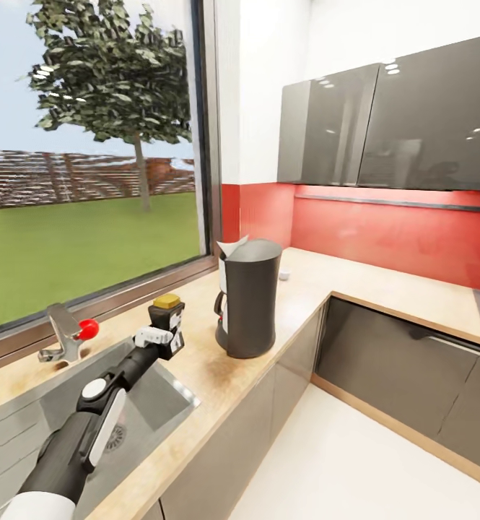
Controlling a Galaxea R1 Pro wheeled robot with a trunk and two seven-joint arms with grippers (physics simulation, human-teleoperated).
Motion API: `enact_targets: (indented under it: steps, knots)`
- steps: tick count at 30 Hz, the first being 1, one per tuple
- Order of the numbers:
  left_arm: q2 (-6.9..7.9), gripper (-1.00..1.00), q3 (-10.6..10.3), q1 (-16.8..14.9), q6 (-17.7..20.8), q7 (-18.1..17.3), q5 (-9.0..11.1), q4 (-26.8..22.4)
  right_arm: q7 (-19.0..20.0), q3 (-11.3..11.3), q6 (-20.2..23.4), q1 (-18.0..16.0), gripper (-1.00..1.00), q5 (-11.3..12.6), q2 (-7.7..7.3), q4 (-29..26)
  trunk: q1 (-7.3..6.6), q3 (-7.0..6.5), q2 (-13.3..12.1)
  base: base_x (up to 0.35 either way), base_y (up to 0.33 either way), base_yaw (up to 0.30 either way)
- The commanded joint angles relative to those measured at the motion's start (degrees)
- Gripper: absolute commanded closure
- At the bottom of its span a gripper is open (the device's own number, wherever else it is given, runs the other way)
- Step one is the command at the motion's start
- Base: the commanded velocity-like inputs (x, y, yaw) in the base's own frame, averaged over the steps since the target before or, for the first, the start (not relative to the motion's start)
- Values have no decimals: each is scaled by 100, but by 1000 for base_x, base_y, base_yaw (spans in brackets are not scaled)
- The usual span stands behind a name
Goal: Set up a coffee station on the kitchen countertop: keep the coffee maker on the countertop, move the bottle of coffee from the kitchen shelf to the counter next to the coffee maker, place a paper coffee filter on top of the coffee maker, put the saucer next to the coffee maker with the coffee cup on the saucer, and place the electric kettle next to the coffee maker.
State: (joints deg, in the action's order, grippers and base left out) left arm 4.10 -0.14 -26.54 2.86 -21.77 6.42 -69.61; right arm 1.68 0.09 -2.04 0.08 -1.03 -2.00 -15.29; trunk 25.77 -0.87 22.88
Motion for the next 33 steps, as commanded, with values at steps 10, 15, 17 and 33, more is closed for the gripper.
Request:
enact_targets:
  steps: [10, 15, 17, 33]
  knots:
    - [-22, 100, -12, 21, 21, 153, 54, 77, 17, -1, -16, 1, -100, -11, -2, 0, 2, 1, 4, 71, -107, 75]
    - [-29, 100, -13, 26, 21, 155, 53, 82, 17, -1, -16, 1, -100, -11, -2, 0, 2, 1, 4, 101, -240, 261]
    - [-31, 100, -13, 26, 21, 155, 56, 85, 17, -1, -16, 1, -100, -11, -2, 0, 2, 1, 4, 117, -248, 273]
    - [-135, 100, -36, 139, -1468, 336, 22, 1352, 25, 8, -16, 1, -100, -11, -2, 20, 2, 1, 4, 41, -63, 69]
